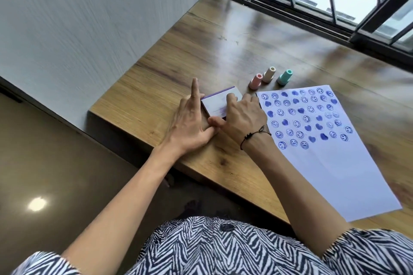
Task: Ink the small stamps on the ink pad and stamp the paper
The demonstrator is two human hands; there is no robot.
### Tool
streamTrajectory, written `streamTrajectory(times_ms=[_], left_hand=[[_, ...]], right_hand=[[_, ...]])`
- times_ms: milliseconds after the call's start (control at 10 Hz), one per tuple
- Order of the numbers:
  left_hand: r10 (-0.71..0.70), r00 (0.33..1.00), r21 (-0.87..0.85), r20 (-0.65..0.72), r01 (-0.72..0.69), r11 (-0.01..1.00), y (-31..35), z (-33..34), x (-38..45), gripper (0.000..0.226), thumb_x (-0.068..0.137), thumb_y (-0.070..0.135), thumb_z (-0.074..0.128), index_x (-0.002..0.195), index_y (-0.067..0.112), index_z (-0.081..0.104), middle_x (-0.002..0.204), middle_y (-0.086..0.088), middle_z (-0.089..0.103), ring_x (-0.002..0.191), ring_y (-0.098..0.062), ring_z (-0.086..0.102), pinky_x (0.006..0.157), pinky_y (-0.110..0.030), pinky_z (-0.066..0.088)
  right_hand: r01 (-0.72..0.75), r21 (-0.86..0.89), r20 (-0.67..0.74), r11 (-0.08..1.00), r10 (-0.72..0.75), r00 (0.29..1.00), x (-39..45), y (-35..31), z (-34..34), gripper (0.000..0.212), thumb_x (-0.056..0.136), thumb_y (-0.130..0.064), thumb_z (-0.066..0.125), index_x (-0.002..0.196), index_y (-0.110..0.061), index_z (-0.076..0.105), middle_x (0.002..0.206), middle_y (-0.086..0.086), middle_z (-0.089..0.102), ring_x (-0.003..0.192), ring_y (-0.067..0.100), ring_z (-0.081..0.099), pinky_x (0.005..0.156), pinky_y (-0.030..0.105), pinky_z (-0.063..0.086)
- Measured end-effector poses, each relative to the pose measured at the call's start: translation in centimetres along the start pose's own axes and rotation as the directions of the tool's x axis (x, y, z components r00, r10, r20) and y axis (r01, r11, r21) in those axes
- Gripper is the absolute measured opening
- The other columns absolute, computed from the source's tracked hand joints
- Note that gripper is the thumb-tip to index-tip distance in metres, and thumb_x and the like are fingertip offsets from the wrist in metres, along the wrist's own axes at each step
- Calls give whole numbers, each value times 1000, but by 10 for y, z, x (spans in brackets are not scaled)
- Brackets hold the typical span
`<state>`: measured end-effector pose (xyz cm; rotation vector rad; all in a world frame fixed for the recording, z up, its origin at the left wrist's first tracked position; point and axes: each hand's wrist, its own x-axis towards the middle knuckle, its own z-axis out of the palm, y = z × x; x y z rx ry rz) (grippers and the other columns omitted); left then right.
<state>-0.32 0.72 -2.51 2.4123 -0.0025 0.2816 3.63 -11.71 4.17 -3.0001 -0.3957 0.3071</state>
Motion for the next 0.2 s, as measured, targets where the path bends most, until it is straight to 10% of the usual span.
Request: streamTrajectory(times_ms=[200], left_hand=[[-3,999,-48,35,5,999,6,-6,-1,118,63,40,73,134,25,-20,137,-9,41,120,-25,34,98,-24,25]], right_hand=[[36,23,7,999,-36,999,-3,7,-2,68,73,-63,56,113,-11,42,118,19,49,114,35,42,78,40,43]])
